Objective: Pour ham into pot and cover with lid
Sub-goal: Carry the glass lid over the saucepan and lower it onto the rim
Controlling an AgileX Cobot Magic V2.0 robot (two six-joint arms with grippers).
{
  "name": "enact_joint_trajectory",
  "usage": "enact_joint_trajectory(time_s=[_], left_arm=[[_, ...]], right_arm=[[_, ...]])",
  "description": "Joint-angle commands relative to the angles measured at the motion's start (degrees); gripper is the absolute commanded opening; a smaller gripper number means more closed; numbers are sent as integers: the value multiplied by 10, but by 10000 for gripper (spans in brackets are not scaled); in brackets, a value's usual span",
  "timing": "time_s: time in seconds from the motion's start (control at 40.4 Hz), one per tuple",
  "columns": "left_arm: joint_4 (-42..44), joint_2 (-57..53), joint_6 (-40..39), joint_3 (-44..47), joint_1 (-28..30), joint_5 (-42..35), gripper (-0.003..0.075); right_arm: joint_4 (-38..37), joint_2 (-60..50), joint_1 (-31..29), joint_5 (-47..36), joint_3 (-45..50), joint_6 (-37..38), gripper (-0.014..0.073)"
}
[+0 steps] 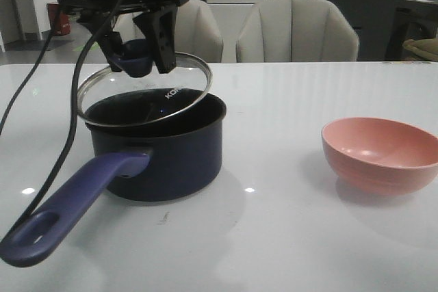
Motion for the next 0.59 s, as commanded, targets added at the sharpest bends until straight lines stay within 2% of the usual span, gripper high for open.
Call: enact_joint_trajectory(time_s=[0.0, 0.148, 0.297, 0.569], left_arm=[[-16, -31, 5, -20, -4, -8, 237], [-43, -31, 13, -20, -4, -22, 237], [-41, -25, 13, -20, -4, 12, 237], [-45, -25, 13, -22, -4, 12, 237]], right_arm=[[-3, 5, 0, -50, -17, -2, 146], [-3, 5, 0, -50, -17, -2, 146], [-3, 5, 0, -50, -17, -2, 146], [-3, 5, 0, -50, -17, -2, 146]])
